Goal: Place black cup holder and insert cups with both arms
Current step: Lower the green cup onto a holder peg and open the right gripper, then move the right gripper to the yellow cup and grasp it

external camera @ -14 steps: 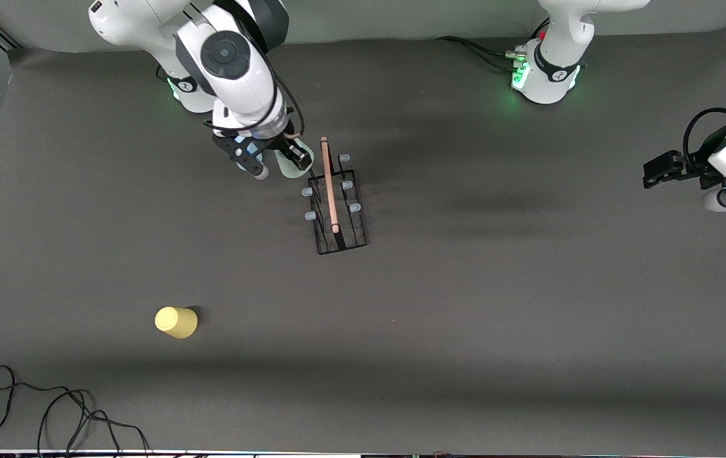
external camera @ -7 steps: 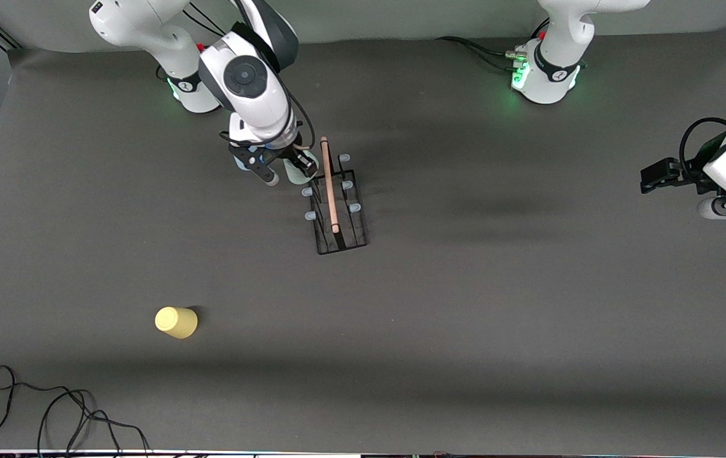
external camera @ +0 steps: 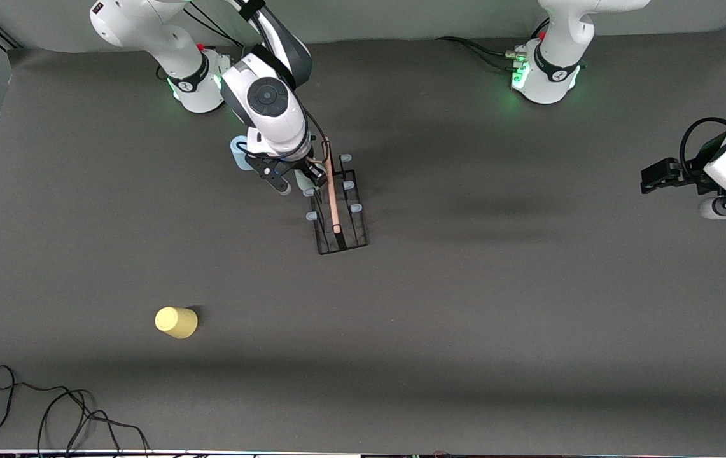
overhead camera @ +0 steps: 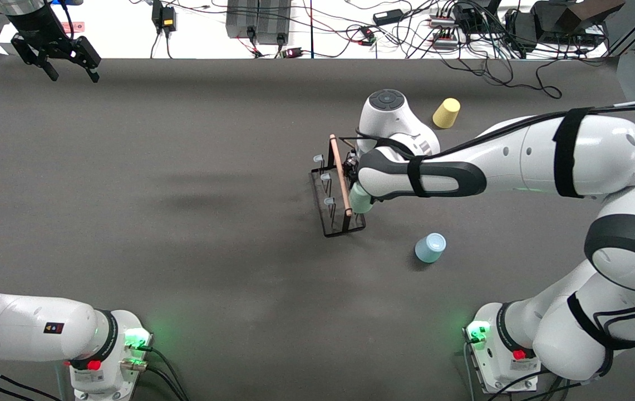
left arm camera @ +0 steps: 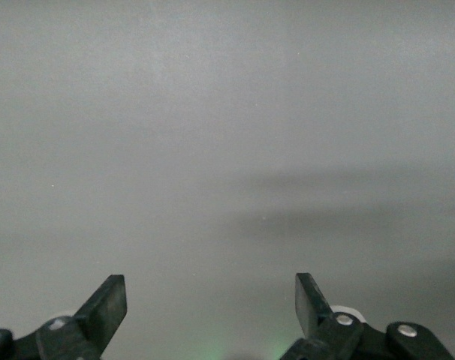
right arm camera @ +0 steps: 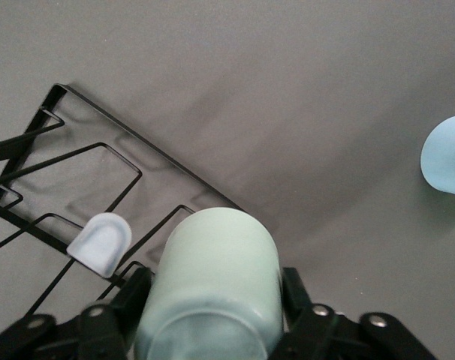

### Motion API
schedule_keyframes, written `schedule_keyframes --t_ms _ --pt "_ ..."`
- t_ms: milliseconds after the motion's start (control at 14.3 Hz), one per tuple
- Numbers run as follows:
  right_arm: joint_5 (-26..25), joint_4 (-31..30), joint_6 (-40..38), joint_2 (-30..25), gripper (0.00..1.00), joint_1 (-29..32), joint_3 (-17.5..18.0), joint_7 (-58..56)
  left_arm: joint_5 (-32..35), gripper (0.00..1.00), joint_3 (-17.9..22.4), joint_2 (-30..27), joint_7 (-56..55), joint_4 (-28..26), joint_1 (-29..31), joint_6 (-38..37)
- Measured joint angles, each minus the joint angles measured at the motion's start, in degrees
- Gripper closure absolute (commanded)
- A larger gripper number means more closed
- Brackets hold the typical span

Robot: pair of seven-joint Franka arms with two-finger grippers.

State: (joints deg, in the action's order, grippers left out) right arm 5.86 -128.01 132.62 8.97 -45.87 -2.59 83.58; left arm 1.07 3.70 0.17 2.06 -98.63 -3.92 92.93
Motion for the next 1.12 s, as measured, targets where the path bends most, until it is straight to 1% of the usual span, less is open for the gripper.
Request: schedule_keyframes --t_ms 140,209,349,419,558,698,907,1047,1116 --pt "0.0 1.6 -2.2 -0.8 0.0 0.0 -0.2 0.0 0.0 0.0 0.0 0.0 0.0 0.0 0.0 0.0" --pt "0.0 3.3 -5.1 -1.5 0.0 0.0 -0.3 0.0 0.0 0.0 0.0 0.0 0.0 0.0 0.0 0.0" --pt "0.0 8.7 -13.1 -2.8 0.0 0.0 -0.8 0.0 0.0 0.0 0.0 0.0 0.0 0.0 0.0 0.0" --pt "0.0 11.8 -16.9 -3.3 0.0 0.0 -1.6 -0.2 0.0 0.0 0.0 0.0 0.0 0.0 0.0 0.0" --pt "-0.1 18.1 -23.8 -3.8 0.0 0.0 -5.1 -5.0 0.0 0.0 0.0 0.0 0.0 0.0 0.0 0.0" --pt "-0.2 23.0 -28.5 -3.8 0.0 0.1 -10.9 -17.3 0.0 0.0 0.0 0.0 0.0 0.0 0.0 0.0" --pt "-0.3 26.2 -29.9 -2.6 0.0 0.5 -22.0 -40.2 0.0 0.0 0.0 0.0 0.1 0.0 0.0 0.0" --pt "-0.3 28.4 -29.7 0.4 0.0 0.9 -29.6 -56.1 0.0 0.0 0.0 0.0 0.1 0.1 0.0 0.0" --pt "-0.3 30.1 -29.3 2.5 0.0 1.9 -32.2 -64.0 0.0 0.0 0.0 0.0 0.1 0.1 0.0 0.0"
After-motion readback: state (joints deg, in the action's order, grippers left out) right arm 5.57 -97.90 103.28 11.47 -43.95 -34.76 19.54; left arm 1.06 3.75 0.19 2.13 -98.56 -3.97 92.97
